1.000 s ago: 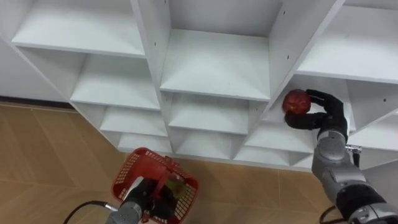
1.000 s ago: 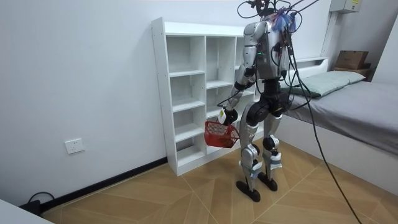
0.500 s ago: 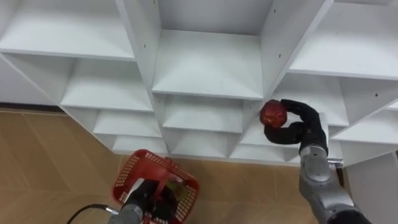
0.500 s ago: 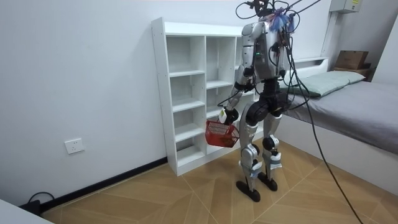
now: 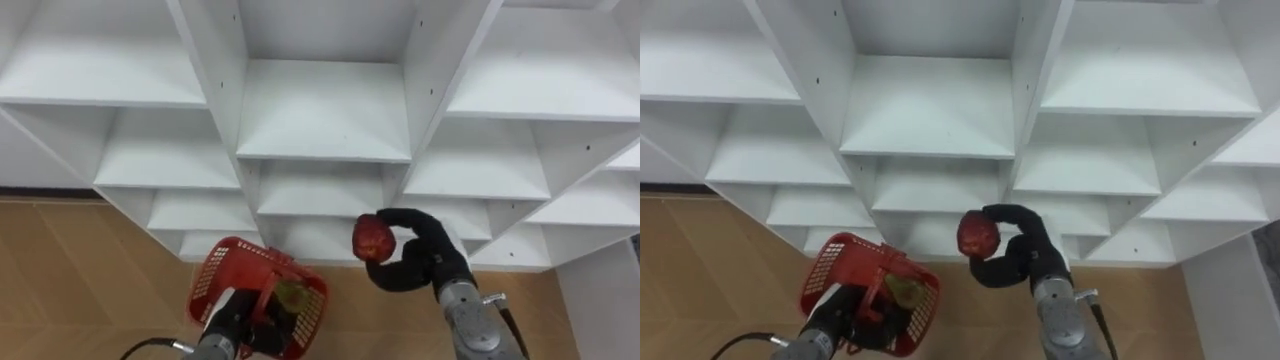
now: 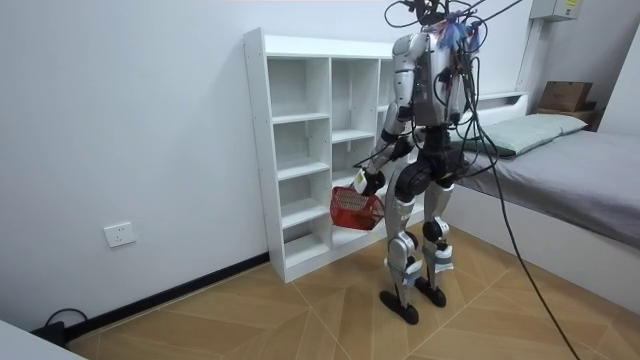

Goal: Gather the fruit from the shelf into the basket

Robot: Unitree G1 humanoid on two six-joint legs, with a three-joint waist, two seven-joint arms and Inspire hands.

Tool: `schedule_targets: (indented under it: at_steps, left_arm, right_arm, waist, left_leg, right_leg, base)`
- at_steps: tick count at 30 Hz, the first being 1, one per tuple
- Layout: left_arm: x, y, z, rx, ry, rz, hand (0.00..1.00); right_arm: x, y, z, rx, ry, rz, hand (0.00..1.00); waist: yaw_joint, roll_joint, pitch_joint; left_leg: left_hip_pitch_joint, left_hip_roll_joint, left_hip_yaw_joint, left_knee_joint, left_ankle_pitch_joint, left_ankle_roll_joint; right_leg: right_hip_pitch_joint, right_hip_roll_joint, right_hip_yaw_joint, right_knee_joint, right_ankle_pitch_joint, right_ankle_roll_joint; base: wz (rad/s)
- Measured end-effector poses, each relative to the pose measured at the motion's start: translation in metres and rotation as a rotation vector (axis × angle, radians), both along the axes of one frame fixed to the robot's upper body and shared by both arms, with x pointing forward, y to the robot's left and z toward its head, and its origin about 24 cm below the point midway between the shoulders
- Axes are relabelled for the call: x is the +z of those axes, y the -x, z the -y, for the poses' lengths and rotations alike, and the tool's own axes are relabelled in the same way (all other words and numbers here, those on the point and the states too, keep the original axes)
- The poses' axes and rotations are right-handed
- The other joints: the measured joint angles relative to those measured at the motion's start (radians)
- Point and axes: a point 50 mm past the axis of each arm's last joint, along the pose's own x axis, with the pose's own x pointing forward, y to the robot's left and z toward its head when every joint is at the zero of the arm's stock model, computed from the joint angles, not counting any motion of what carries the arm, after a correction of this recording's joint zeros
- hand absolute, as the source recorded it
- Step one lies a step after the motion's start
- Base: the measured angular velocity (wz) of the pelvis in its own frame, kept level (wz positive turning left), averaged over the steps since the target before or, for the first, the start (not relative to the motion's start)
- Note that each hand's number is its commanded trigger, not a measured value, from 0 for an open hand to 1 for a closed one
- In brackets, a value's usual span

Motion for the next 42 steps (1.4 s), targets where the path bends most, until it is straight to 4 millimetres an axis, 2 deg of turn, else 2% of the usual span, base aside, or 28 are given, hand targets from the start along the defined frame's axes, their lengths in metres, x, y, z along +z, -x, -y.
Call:
schedule_targets:
  at_steps: [4, 11, 17, 21, 27, 42]
  left_arm:
    - [0.0, 0.0, 0.001, -0.002, 0.008, 0.011, 1.0]
    - [0.002, 0.0, 0.004, -0.032, 0.009, 0.033, 1.0]
    - [0.002, 0.0, 0.007, -0.055, 0.012, 0.04, 1.0]
    - [0.002, -0.001, 0.007, -0.068, 0.008, 0.042, 1.0]
    - [0.003, -0.002, 0.009, -0.062, 0.026, 0.045, 1.0]
    - [0.003, -0.003, 0.01, -0.075, 0.038, 0.039, 1.0]
  right_arm:
    - [-0.006, 0.01, -0.004, 0.024, -0.012, -0.035, 1.0]
    - [-0.004, 0.011, -0.01, 0.08, 0.0, -0.009, 1.0]
    - [-0.003, 0.011, -0.017, 0.124, 0.0, -0.005, 1.0]
    - [-0.004, 0.013, -0.021, 0.153, 0.006, -0.013, 1.0]
    - [-0.005, 0.016, -0.026, 0.215, 0.043, -0.013, 1.0]
    - [-0.009, 0.021, -0.03, 0.398, 0.098, -0.051, 1.0]
  waist:
    - [-0.001, 0.003, 0.0019]
    - [-0.005, 0.001, 0.0029]
    - [-0.002, -0.02, 0.016]
    - [-0.004, -0.02, 0.0157]
    - [-0.001, -0.007, 0.0134]
    - [0.0, 0.002, 0.013]
  left_leg:
    - [-0.003, 0.001, 0.002, -0.003, 0.001, -0.002]
    - [0.001, 0.001, -0.001, -0.016, 0.001, -0.002]
    - [-0.003, 0.0, -0.003, -0.018, 0.001, -0.002]
    - [-0.012, 0.0, -0.008, -0.017, 0.001, -0.002]
    - [-0.036, 0.001, -0.018, -0.003, 0.001, -0.004]
    - [-0.037, 0.001, -0.017, -0.001, 0.001, -0.004]
  right_leg:
    - [-0.002, 0.002, 0.002, -0.012, 0.0, 0.0]
    - [-0.002, 0.003, 0.003, -0.018, -0.001, 0.0]
    - [-0.004, 0.004, 0.002, -0.024, -0.001, 0.0]
    - [-0.005, 0.006, -0.004, -0.034, 0.0, 0.0]
    - [-0.019, 0.005, -0.022, -0.033, 0.001, -0.001]
    - [-0.022, 0.005, -0.018, -0.029, 0.001, -0.001]
  base:
    - [0.0]
    - [0.0]
    - [0.0]
    - [0.03]
    - [0.05]
    - [0.0]
